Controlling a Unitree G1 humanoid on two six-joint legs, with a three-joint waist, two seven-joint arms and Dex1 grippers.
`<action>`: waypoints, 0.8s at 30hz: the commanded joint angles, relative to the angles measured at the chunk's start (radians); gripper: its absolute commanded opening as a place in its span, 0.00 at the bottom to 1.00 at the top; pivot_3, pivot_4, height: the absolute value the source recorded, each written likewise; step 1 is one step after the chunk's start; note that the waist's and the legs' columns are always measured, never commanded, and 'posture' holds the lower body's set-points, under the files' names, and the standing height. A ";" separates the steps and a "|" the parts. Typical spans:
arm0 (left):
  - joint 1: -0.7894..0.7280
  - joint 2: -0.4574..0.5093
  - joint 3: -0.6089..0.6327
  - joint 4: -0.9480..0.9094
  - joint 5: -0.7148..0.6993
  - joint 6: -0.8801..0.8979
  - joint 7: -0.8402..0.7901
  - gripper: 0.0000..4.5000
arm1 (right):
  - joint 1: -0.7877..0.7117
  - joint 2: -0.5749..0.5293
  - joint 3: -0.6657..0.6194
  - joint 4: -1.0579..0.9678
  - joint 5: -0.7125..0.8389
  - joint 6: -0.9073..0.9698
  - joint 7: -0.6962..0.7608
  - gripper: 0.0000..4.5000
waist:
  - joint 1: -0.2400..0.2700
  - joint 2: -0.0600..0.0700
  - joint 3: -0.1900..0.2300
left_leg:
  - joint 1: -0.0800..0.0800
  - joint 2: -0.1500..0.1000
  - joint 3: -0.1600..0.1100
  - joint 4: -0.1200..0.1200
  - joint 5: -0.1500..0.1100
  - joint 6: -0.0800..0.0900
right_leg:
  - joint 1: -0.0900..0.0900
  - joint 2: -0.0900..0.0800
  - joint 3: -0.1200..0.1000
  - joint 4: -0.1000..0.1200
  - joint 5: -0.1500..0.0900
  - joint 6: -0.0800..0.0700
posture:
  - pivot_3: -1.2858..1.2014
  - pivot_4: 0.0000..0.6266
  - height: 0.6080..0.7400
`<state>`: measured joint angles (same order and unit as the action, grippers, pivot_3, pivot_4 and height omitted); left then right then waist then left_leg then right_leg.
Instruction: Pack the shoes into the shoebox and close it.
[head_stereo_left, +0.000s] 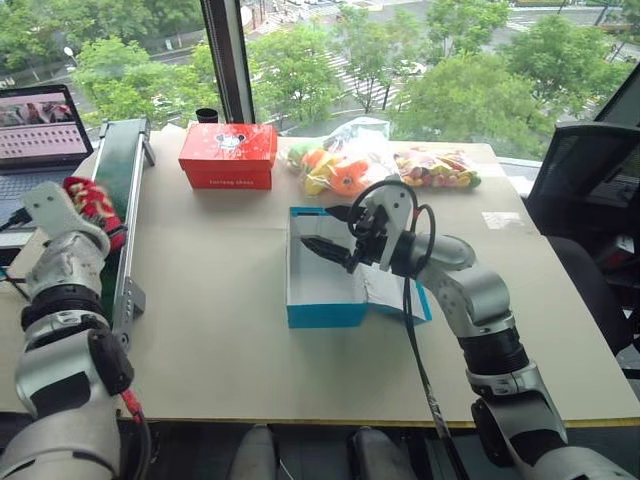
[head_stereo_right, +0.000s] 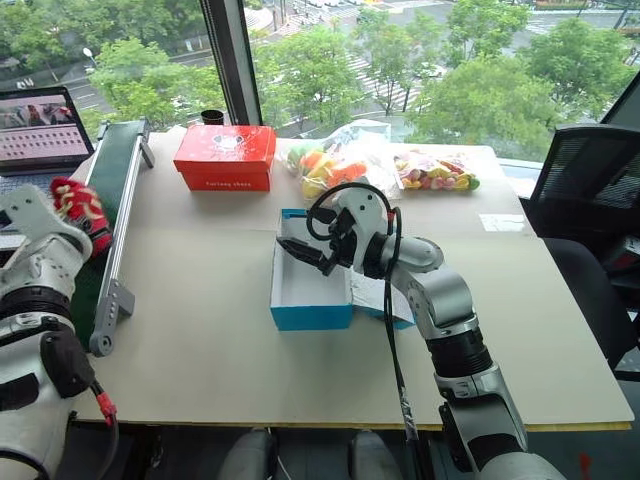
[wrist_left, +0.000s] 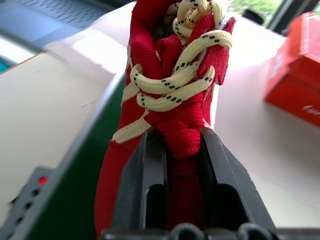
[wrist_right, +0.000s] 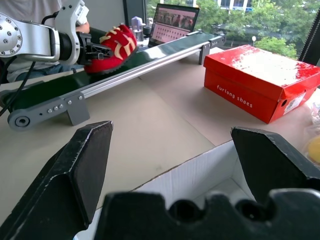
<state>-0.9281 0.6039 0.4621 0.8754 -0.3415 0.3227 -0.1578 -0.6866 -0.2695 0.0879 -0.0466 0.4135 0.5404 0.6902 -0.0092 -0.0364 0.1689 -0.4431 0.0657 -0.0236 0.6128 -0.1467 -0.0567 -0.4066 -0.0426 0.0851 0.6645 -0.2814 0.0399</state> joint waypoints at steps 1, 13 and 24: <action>0.004 -0.075 -0.057 -0.341 -0.116 0.098 -0.141 0.13 | -0.074 0.043 -0.140 0.002 0.101 0.055 -0.087 1.00 | 0.010 0.000 0.000 | -0.002 0.000 -0.001 0.000 0.002 -0.003 | -0.001 0.000 -0.001 0.000 0.000 0.000 | 0.52 0.24 0.99; 0.115 -0.348 -0.316 -0.892 -0.308 0.442 -0.216 0.13 | -0.238 0.119 -0.436 0.149 0.397 0.280 -0.360 1.00 | -0.033 0.001 0.000 | 0.000 -0.001 -0.002 0.000 0.002 -0.002 | 0.000 0.000 0.000 0.001 0.001 -0.001 | 0.52 0.24 0.99; 0.120 -0.368 -0.331 -0.915 -0.306 0.442 -0.220 0.13 | -0.188 0.107 -0.468 0.114 0.471 0.359 -0.431 1.00 | -0.034 0.001 0.001 | 0.000 -0.001 -0.002 -0.001 0.002 -0.002 | 0.000 0.000 0.001 0.000 0.001 -0.001 | 0.52 0.24 0.99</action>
<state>-0.7877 0.2426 0.1148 0.0086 -0.6305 0.7758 -0.3755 -0.8707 -0.1535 -0.3692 0.1172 0.8481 0.8869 0.2593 -0.0435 -0.0351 0.1697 -0.4428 0.0645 -0.0255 0.6118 -0.1446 -0.0586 -0.4067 -0.0426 0.0864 0.6649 -0.2808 0.0390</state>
